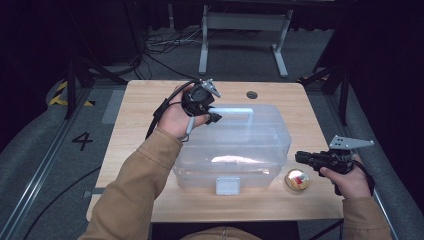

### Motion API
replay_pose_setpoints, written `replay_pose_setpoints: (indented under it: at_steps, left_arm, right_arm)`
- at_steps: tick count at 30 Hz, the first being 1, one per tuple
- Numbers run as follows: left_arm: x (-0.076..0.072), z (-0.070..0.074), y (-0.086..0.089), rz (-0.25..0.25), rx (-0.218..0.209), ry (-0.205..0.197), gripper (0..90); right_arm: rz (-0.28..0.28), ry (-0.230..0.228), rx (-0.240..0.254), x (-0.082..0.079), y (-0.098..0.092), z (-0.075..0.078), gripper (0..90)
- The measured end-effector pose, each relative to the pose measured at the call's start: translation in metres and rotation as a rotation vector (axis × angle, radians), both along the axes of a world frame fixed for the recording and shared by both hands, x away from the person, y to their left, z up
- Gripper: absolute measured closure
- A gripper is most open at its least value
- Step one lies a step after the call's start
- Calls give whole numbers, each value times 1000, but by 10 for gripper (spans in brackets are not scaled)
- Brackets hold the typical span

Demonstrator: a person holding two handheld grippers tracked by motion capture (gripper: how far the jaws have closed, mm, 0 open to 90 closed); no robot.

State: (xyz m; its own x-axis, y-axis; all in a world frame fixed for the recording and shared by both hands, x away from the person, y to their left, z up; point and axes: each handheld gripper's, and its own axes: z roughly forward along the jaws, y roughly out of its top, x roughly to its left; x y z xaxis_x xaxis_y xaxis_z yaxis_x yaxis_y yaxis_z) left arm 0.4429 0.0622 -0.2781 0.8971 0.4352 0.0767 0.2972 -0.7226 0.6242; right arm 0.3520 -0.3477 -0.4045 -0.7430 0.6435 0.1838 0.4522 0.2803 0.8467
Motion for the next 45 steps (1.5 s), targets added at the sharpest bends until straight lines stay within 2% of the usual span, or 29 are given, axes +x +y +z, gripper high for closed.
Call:
replay_pose_setpoints:
  at_steps: [1, 3, 10, 16, 23, 29, 31, 34, 35, 37, 39, 45]
  left_arm:
    - [1, 1, 0, 5, -2, -1, 721]
    - [4, 1, 0, 10, -14, 6, 720]
    - [7, 4, 0, 19, -11, 6, 719]
    - [9, 5, 1, 25, -13, 6, 718]
    - [9, 6, 1, 25, -15, 7, 718]
    - [9, 5, 2, 12, -23, 17, 712]
    - [9, 5, 2, 0, -35, 27, 656]
    - [6, 5, 1, -2, -35, 15, 558]
    - [4, 8, 3, 17, -36, -21, 523]
    - [2, 14, 7, 37, -71, -41, 458]
    - [-1, 19, 12, 39, -98, -44, 432]
    - [-10, 28, 21, 41, -119, -59, 423]
  right_arm:
    - [0, 0, 0, 0, 0, 0, 824]
    - [39, -13, -11, -4, 7, 6, 838]
    - [103, -30, -37, -9, 24, 11, 854]
    - [144, -38, -30, -13, 34, 13, 872]
    - [134, -63, -20, -14, 36, 15, 900]
    - [128, -40, -5, -14, 37, 14, 900]
    - [124, -33, 6, -14, 37, 14, 900]
    - [129, -29, 9, -15, 39, 15, 900]
    - [131, -28, 5, -15, 39, 15, 900]
    - [129, -28, -2, -15, 40, 16, 900]
    - [129, -26, -3, -14, 40, 16, 900]
    - [126, -41, 3, -13, 40, 18, 900]
